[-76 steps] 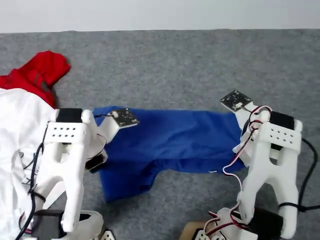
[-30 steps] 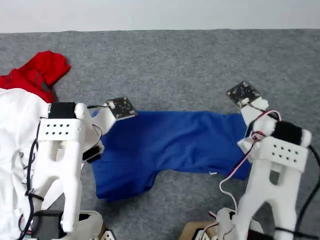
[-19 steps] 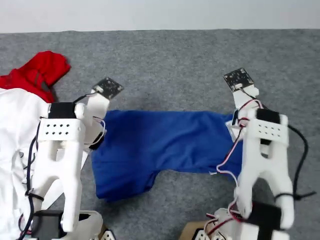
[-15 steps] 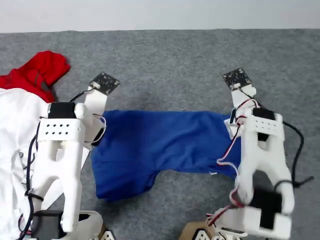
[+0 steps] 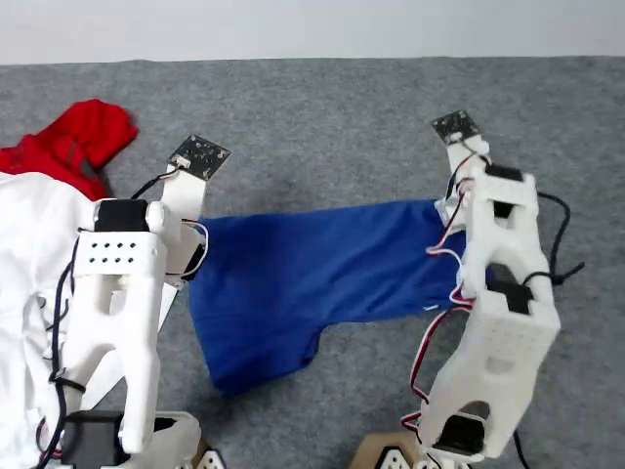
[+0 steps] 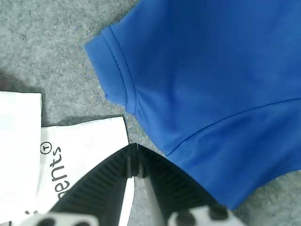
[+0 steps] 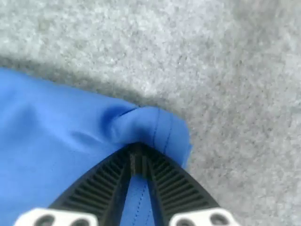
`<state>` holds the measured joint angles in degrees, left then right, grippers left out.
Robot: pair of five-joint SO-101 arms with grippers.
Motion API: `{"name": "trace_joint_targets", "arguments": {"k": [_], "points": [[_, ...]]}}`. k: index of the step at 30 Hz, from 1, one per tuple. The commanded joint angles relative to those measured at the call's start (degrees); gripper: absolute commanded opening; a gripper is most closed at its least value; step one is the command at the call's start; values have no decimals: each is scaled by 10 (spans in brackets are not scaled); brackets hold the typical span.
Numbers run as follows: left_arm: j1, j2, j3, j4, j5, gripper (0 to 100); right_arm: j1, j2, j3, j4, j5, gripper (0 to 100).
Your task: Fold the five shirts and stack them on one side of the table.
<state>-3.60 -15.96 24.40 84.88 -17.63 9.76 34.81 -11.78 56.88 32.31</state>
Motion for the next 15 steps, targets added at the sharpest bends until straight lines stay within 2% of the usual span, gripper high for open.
{"name": "trace_joint_targets", "arguments": {"k": [1, 4, 8, 9, 15], "points": [[-4, -19, -22, 4, 5, 3, -2, -5, -87, 69, -4, 12], [-5, -19, -22, 18, 5, 3, -6, -27, -102, 128, -7, 35], [-5, -19, -37, 38, 4, 3, -6, -81, -104, 218, -40, 179], [-5, -19, -42, 39, 3, 3, -6, -95, -104, 240, -40, 189], [-5, -19, -68, 62, 3, 3, -10, -159, -102, 356, -35, 94]]}}
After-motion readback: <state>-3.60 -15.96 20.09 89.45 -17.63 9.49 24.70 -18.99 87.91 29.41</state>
